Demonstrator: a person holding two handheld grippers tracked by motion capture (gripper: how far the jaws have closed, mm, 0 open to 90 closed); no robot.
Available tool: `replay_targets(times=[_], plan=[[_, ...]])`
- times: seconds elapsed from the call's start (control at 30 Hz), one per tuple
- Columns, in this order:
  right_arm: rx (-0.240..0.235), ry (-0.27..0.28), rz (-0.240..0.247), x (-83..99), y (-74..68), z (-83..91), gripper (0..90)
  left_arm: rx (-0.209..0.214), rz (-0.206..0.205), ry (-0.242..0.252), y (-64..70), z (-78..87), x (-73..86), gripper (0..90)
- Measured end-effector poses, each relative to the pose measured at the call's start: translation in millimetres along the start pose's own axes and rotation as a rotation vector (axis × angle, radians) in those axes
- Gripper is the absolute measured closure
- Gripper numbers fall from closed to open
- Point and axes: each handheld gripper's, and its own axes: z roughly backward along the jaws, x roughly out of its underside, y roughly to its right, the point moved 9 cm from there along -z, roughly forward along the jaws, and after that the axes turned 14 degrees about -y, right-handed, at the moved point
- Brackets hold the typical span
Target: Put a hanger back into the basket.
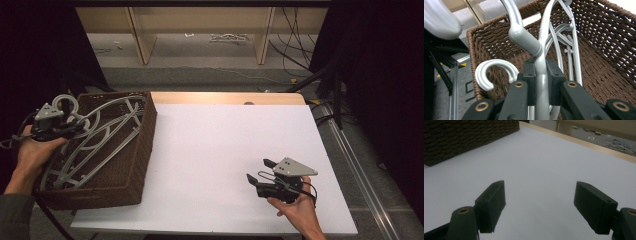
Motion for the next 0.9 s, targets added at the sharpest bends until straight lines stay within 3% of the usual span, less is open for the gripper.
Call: replay_targets(times=[0.07, 0.2, 0.27, 0.47, 0.57, 0.73, 0.9], plan=[[0.002, -0.002, -0.004, 0.8, 1.1, -0.6, 26.3, -0.005, -0.036, -0.031, -0.7, -0.3, 1.9, 80.3], [0.0, 0.005, 0.0, 0.0, 0.4, -1.3, 26.3, -0.002, -0.042, -0.042, 3.4, -6.0, 2.3, 80.3], [0.007, -0.017, 0.0, 1.5, 0.7, 0.4, 26.3, 0.003, -0.055, -0.052, 5.9, -8.6, 3.8, 80.3], [0.0, -0.009, -0.003, 1.5, 0.1, -1.6, 26.3, 0.013, -0.092, -0.086, 13.9, -16.2, 6.7, 80.0], [-0.007, -0.016, -0.006, 2.2, -0.9, -1.5, 26.3, 0.015, -0.095, -0.099, 15.0, -19.4, 8.0, 80.0], [0.001, -0.011, -0.002, 1.9, 0.4, -1.8, 26.3, 0.017, -0.049, -0.115, 12.8, -27.1, 13.9, 80.2], [0.002, -0.012, -0.003, 2.1, 0.3, -2.8, 26.3, -0.001, -0.053, -0.133, 10.8, -29.5, 14.8, 80.3]])
